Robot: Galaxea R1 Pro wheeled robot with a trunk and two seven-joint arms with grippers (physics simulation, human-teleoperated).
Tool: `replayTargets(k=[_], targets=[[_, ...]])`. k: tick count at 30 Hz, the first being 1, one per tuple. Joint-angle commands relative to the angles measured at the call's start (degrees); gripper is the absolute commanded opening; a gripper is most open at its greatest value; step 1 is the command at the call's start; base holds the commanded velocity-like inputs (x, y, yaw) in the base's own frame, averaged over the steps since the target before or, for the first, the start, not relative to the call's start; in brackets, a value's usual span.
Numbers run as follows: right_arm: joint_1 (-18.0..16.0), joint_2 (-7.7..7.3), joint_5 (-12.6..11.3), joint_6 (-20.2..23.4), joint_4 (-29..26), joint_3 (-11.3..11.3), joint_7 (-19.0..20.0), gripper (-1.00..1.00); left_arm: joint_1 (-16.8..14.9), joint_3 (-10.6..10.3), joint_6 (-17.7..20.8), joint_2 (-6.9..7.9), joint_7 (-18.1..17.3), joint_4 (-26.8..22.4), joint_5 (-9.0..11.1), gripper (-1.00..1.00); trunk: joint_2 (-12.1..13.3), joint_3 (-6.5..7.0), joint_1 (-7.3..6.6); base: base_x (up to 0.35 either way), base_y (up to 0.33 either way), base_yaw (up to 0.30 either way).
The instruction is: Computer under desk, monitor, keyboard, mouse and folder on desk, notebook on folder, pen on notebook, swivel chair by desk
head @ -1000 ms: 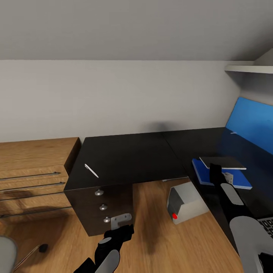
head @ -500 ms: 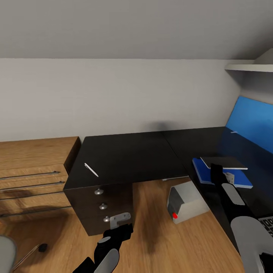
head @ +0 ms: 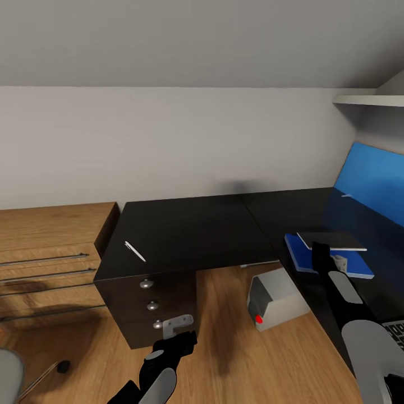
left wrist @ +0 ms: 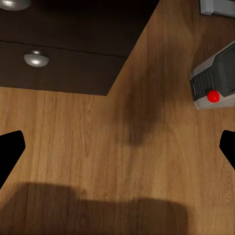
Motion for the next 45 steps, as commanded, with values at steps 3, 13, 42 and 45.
replayTargets(k=[3, 13, 42, 45], targets=[[0.0, -0.01, -0.6, -0.1, 0.0, 0.0, 0.1, -1.00, -0.1, -0.1, 0.2, 0.01, 0.4, -0.1, 0.2, 1.00, 0.0, -0.05, 0.00, 0.000, 0.000, 0.000], [0.0, -0.01, -0.6, -0.2, 0.0, 0.0, 0.1, -1.00, -0.1, -0.1, 0.2, 0.02, 0.3, 0.0, 0.3, 1.00, 0.0, -0.05, 0.00, 0.000, 0.000, 0.000], [0.0, 0.00, -0.5, -0.2, 0.0, 0.0, 0.2, 1.00, -0.1, 0.0, 0.1, 0.18, 0.3, 0.1, 0.2, 1.00, 0.0, -0.05, 0.00, -0.043, -0.019, 0.000], [0.0, 0.01, -0.5, -0.2, 0.0, 0.0, 0.2, 1.00, -0.1, 0.0, 0.1, 0.18, 0.3, 0.1, 0.2, 1.00, 0.0, -0.05, 0.00, -0.015, -0.007, 0.000]])
